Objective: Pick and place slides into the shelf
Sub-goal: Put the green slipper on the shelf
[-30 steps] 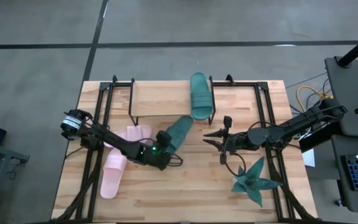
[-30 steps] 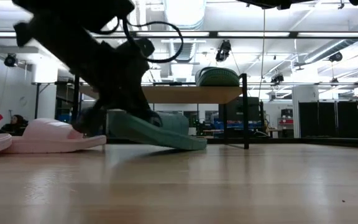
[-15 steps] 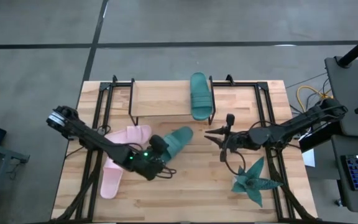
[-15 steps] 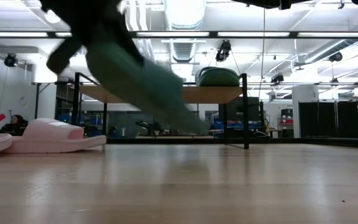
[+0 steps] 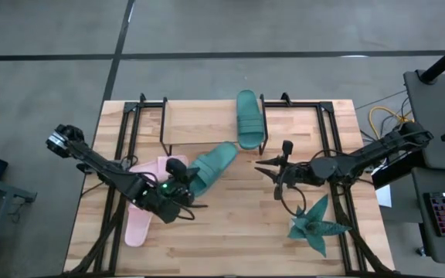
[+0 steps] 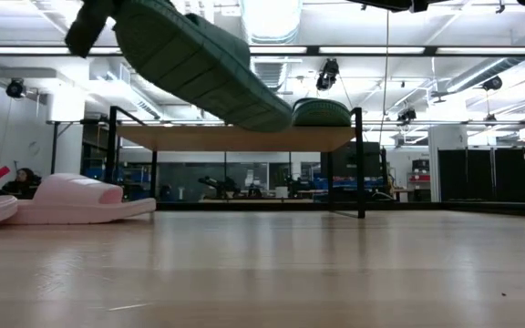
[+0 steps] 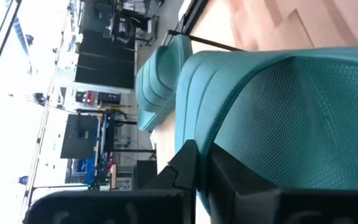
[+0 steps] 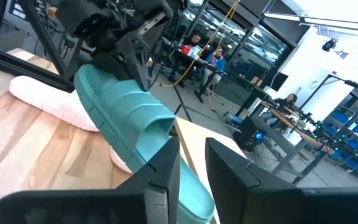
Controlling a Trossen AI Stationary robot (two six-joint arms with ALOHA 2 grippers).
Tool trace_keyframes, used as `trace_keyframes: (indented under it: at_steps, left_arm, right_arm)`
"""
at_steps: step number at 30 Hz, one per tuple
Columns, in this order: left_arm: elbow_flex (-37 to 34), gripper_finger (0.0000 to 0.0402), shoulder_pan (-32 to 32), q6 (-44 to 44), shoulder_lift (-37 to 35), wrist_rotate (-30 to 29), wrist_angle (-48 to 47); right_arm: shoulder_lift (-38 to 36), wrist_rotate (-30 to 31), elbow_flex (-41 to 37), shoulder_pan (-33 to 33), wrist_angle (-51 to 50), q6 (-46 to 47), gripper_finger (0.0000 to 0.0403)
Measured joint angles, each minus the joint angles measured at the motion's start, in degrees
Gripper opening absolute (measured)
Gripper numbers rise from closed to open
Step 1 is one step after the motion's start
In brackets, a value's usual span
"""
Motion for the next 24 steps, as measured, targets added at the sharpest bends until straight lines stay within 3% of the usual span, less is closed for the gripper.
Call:
trace_keyframes:
  at_steps: [8,15,24]
  left_arm:
    - [1.79,0.0,-0.36,0.0,-0.56,-1.99,0.12]
    - [2.6,0.0,1.41,0.07,0.68,-16.65,2.25]
    - [3.96,0.0,11.34,4.93,7.48,-17.64,14.19]
  right_arm:
    - [-0.01,0.0,0.0,0.0,-1.31,0.0,0.0065]
    - [0.06,-0.02,0.0,0.0,-1.74,2.62,0.0066]
    - [0.08,-0.15,0.0,0.0,-2.52,5.61,0.0064]
